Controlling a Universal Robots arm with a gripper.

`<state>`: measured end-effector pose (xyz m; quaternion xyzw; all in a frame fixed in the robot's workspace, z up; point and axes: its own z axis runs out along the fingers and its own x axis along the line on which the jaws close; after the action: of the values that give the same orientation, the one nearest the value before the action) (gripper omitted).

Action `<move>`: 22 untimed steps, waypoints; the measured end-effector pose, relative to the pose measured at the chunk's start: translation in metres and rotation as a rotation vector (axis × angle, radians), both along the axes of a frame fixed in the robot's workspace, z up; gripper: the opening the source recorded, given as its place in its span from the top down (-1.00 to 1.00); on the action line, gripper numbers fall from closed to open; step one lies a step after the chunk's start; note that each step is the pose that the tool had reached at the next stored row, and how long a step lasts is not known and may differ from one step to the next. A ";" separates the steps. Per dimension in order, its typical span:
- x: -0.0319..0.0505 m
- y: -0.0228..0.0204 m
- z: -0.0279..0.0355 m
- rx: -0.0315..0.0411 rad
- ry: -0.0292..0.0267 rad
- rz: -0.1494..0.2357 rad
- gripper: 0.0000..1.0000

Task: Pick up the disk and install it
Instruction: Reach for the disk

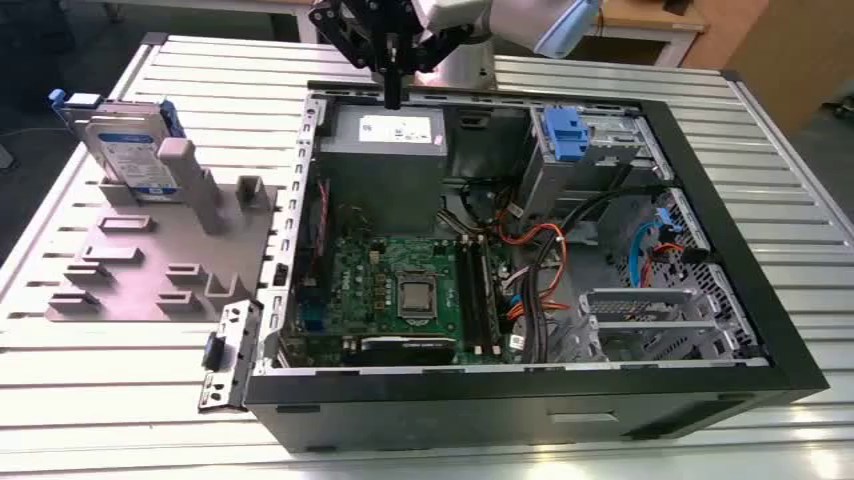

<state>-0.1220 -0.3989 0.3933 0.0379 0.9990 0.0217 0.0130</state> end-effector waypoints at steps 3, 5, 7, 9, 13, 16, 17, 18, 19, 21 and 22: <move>0.0000 0.0000 0.0000 0.0000 0.0000 0.000 0.79; 0.0000 0.0000 0.0000 0.0000 0.0000 0.000 0.79; 0.0000 0.0000 0.0000 0.0000 0.0000 0.000 0.79; 0.0000 0.0000 0.0000 0.0000 0.0000 0.000 0.79; -0.0001 0.0000 0.0000 0.0000 -0.0001 0.000 0.79; -0.0022 0.0000 -0.0001 0.0002 -0.0001 0.000 0.79; -0.0034 0.0000 0.0000 0.0000 -0.0001 0.000 0.79; -0.0049 0.0000 -0.0001 0.0000 0.0000 0.000 0.79; -0.0060 0.0000 -0.0001 0.0000 -0.0001 0.000 0.79; -0.0063 0.0000 -0.0001 0.0001 -0.0001 0.000 0.79; -0.0065 0.0000 -0.0001 0.0000 0.0000 0.000 0.79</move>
<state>-0.1285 -0.3989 0.3932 0.0379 0.9990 0.0217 0.0130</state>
